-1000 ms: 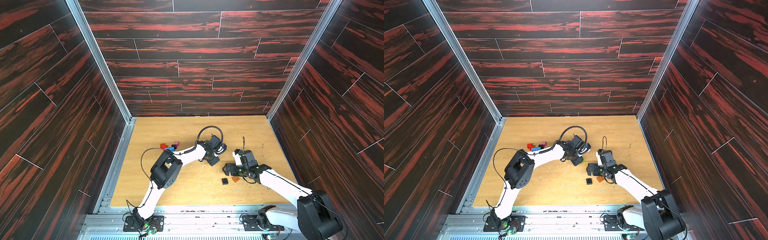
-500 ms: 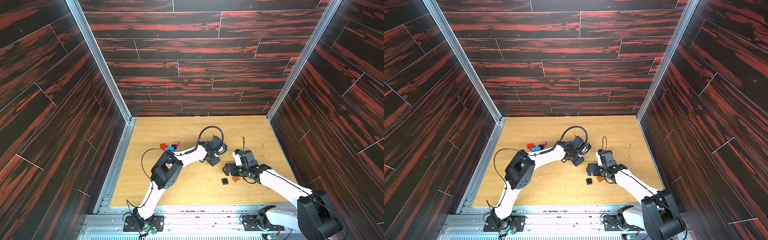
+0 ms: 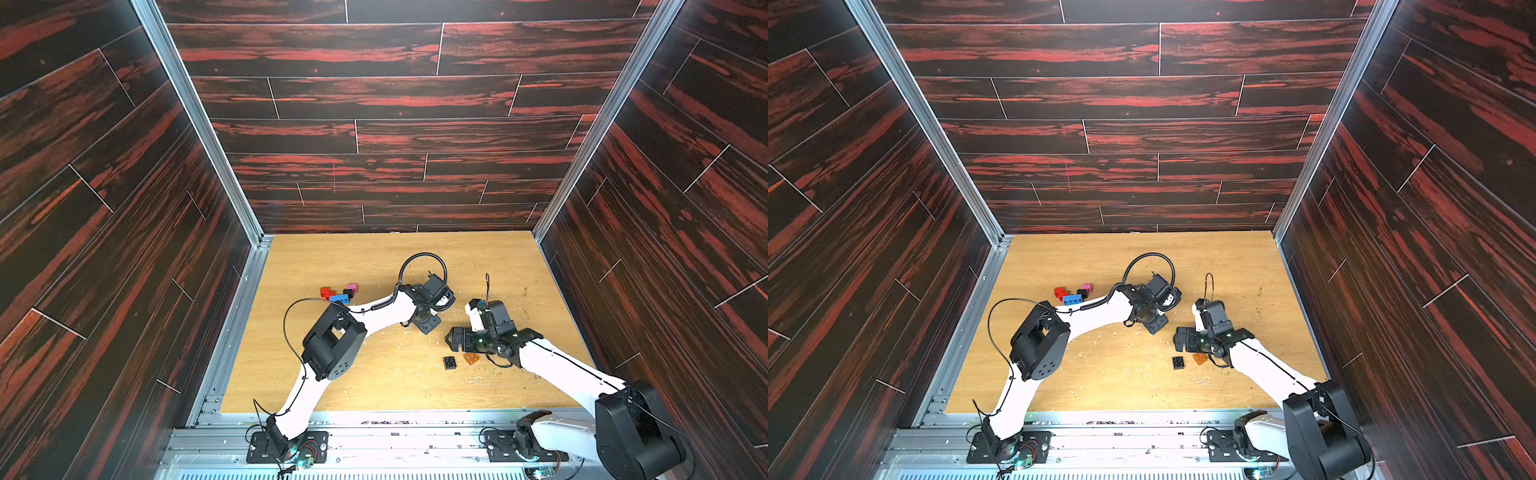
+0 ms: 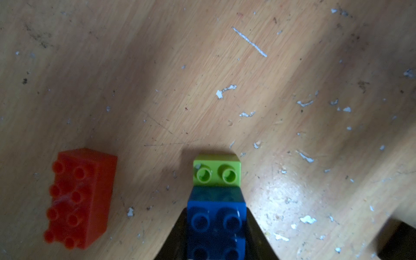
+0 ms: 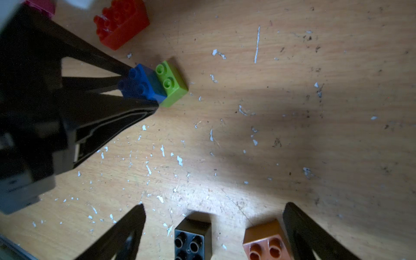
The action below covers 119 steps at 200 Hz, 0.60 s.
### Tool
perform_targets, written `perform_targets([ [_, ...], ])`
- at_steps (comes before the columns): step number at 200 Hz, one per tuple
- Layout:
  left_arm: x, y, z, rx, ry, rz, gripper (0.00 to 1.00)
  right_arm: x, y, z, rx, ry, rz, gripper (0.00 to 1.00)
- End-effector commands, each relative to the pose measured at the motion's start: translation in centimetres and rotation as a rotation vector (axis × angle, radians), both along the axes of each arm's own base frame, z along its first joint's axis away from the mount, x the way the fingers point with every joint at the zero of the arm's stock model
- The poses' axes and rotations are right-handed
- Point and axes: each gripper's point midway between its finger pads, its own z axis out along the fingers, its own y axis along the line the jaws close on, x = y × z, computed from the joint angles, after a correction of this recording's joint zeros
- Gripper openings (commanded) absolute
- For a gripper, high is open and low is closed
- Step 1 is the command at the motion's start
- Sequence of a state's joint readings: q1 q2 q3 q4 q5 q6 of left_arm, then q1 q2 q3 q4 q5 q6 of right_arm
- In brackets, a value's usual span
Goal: Assemble the letter v with lego
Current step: Assemble the lego brick with the lego brick.
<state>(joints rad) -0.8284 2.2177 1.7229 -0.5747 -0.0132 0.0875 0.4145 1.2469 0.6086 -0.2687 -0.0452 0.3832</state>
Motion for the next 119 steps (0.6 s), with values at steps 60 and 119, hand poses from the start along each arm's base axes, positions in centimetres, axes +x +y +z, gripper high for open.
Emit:
perform_targets([
  [60,-4.6,3.6,-5.9,0.114,0.213,-0.068,0.16,0.2,0.4,1.0,0.016,-0.015,0.01,0.98],
  [119,-4.1,4.0,-5.8,0.135,0.205,-0.127,0.16,0.2,0.3,0.8,0.011,-0.008,0.006,0.98],
])
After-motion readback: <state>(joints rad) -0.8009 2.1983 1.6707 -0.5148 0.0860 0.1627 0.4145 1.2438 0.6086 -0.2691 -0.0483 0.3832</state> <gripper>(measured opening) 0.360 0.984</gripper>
